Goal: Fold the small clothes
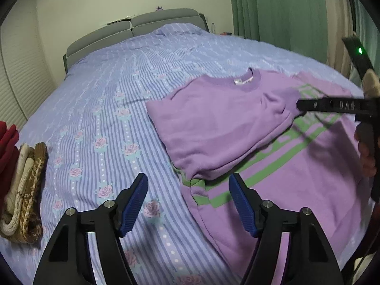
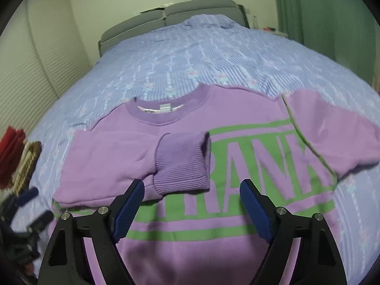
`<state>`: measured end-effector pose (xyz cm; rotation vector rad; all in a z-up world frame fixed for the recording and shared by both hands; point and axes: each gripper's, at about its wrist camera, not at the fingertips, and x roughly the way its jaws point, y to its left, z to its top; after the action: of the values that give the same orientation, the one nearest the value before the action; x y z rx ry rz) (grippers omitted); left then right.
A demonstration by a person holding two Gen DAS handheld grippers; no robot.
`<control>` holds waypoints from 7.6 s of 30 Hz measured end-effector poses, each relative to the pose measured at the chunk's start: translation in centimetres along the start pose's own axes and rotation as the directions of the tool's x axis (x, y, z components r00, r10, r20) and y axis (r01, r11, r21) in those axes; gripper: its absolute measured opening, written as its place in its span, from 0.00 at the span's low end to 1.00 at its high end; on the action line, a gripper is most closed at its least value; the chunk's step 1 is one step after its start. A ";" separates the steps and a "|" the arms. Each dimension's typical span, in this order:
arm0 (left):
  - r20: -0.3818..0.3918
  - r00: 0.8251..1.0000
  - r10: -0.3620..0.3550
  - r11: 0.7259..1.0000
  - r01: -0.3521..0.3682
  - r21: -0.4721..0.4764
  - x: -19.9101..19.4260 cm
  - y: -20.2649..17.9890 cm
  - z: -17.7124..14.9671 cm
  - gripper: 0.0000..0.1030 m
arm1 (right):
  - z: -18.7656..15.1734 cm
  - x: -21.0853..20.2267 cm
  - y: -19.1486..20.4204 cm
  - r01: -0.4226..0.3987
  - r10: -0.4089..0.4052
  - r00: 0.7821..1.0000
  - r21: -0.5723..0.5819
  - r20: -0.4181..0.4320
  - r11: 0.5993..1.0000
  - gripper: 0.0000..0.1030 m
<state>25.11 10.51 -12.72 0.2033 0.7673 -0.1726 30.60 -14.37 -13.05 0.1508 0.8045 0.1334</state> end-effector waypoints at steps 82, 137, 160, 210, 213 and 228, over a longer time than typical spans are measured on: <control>0.043 0.995 -0.095 0.995 0.096 -0.019 5.2 -26.4 19.3 0.95 | 1.0 -3.4 -34.3 0.040 -0.166 0.976 0.626 0.144 0.779 0.26; -0.084 0.955 -0.284 0.837 0.204 -0.507 5.3 -2.1 6.9 0.94 | -1.1 -6.6 -5.8 0.143 -0.106 0.986 -0.338 0.127 0.930 0.83; -0.001 0.959 -0.283 0.861 0.254 -0.440 6.2 -3.4 8.6 0.12 | -0.7 -2.3 -12.8 0.130 -0.126 0.991 -0.118 0.041 0.985 0.75; -0.119 0.950 -0.288 0.836 0.189 -0.516 -3.9 -5.5 -11.7 0.64 | -14.8 -11.4 -12.1 -0.099 0.108 0.988 0.084 -0.110 0.992 0.60; -0.104 0.942 -0.318 0.823 0.220 -0.523 -3.5 -5.3 -11.3 0.65 | -15.0 -10.0 -12.2 -0.113 0.126 0.982 0.096 -0.142 0.989 0.59; -0.059 0.928 -0.369 0.826 0.298 -0.479 -2.2 -5.1 -9.7 0.50 | -14.3 -8.0 -12.1 -0.128 0.137 0.980 0.071 -0.144 0.989 0.43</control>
<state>15.92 8.12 -18.57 -0.3853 0.9694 -0.3036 15.53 -26.48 -19.42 0.2549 0.9483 0.2480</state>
